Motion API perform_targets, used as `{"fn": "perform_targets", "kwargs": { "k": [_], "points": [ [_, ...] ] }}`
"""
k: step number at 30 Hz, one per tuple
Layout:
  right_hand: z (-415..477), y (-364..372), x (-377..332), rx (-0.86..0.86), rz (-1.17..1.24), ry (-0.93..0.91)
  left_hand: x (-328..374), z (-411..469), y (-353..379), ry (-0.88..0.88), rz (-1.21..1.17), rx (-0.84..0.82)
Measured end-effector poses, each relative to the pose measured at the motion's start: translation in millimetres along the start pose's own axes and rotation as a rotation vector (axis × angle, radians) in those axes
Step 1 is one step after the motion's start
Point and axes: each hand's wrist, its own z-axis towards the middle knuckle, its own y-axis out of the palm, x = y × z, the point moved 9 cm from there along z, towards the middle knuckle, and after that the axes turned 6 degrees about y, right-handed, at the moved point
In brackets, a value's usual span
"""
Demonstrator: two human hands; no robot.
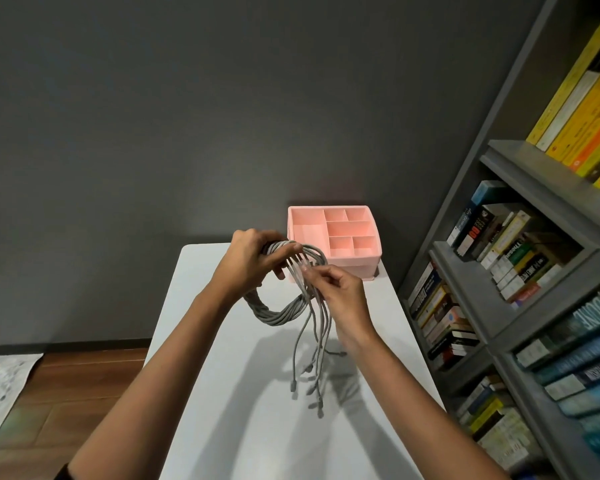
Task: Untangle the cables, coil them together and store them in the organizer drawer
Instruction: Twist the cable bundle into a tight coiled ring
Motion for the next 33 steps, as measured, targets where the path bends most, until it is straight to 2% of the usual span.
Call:
{"fn": "perform_targets", "kwargs": {
  "k": [2, 4, 11, 14, 18, 21, 23, 25, 30, 33],
  "points": [
    [2, 6, 9, -0.031, 0.212, 0.123, 3, -1, 2, 0.003, 0.012, -0.007],
    [4, 7, 10, -0.034, 0.262, 0.160, 4, -3, 2, 0.012, 0.013, 0.001],
    [-1, 5, -24, 0.032, -0.130, -0.177, 7, -3, -9, 0.027, 0.008, 0.062],
    [-2, 11, -26, 0.057, -0.226, -0.245, 6, -2, -11, 0.026, 0.016, 0.068],
    [3, 20, -19, -0.009, -0.267, -0.183, 8, 0, -12, 0.058, 0.045, 0.049],
    [3, 29, -14, -0.156, -0.106, -0.037, 4, 0, -14, 0.062, 0.054, 0.043],
    [0, 32, -13, -0.215, -0.105, 0.020, 1, 0, -14, 0.056, 0.062, 0.028],
    [-3, 34, -11, -0.212, -0.198, 0.043, -1, -2, -12, 0.044, 0.065, 0.017],
    [-10, 34, -14, -0.122, -0.632, -0.018, -13, -2, -11, -0.050, 0.058, 0.044],
    [-19, 39, -27, -0.026, -0.855, -0.195, -25, 0, -5, -0.121, 0.034, 0.012]
  ]
}}
